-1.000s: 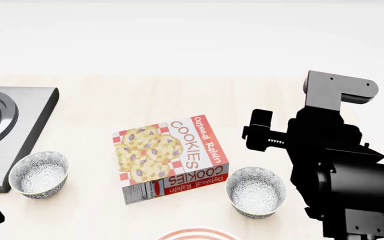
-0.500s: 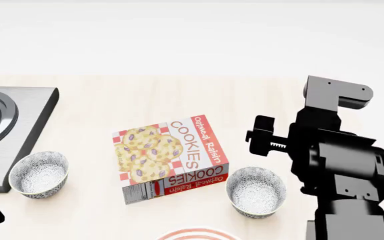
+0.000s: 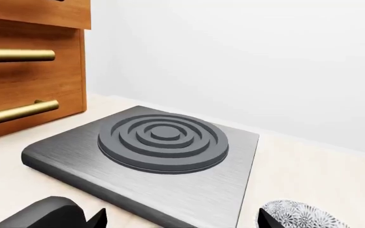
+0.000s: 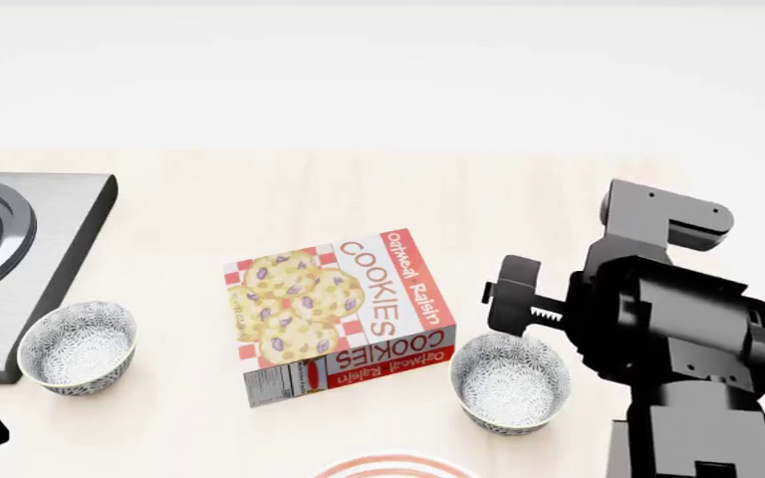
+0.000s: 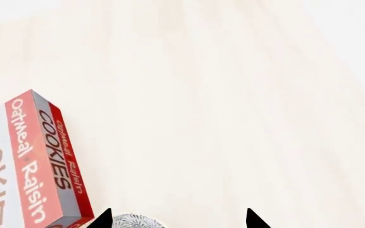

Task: Pick the akita bowl next to the plate and place it on the plate.

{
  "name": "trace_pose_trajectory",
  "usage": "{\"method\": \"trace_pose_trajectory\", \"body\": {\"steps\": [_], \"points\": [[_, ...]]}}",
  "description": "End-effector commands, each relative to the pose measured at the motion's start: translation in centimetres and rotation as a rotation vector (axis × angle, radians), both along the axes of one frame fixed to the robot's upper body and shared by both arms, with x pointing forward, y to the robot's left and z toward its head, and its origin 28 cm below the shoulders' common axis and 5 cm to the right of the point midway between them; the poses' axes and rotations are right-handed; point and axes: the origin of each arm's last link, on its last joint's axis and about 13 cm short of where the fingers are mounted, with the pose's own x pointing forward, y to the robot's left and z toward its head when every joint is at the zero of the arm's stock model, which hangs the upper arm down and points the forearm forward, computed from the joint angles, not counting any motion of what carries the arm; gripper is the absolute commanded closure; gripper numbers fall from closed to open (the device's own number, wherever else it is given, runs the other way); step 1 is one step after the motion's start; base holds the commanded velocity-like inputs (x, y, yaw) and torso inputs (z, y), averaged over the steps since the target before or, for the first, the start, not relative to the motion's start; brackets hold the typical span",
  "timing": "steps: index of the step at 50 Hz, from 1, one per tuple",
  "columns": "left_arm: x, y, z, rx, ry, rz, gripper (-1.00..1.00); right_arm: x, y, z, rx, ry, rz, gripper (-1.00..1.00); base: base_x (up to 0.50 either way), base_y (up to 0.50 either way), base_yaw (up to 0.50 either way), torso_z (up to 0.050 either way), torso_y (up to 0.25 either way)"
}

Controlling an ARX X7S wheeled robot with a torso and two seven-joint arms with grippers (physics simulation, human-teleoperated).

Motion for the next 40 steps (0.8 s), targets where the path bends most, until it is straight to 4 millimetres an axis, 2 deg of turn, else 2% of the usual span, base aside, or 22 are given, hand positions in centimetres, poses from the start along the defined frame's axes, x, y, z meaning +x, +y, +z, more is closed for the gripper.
{"method": "trace_pose_trajectory", "body": {"steps": [1,19,40], "points": [[0.0,-0.1,0.0,-0.001,0.001,0.000,-1.00,-0.3,-0.1,-0.6,0.038,0.031,-0.008,-1.00,0.00,0.00,0.00,0.000,0.000],[0.0,0.0,-0.1,0.000,0.000,0.002,-1.00,-1.2,0.2,-2.2,0.055,0.128,0.025,-1.00,0.00,0.00,0.00,0.000,0.000],[0.0,0.0,0.0,0.001,0.000,0.002,-1.00,-1.5,0.3,-2.8,0.102,0.155,0.013,-1.00,0.00,0.00,0.00,0.000,0.000]]}}
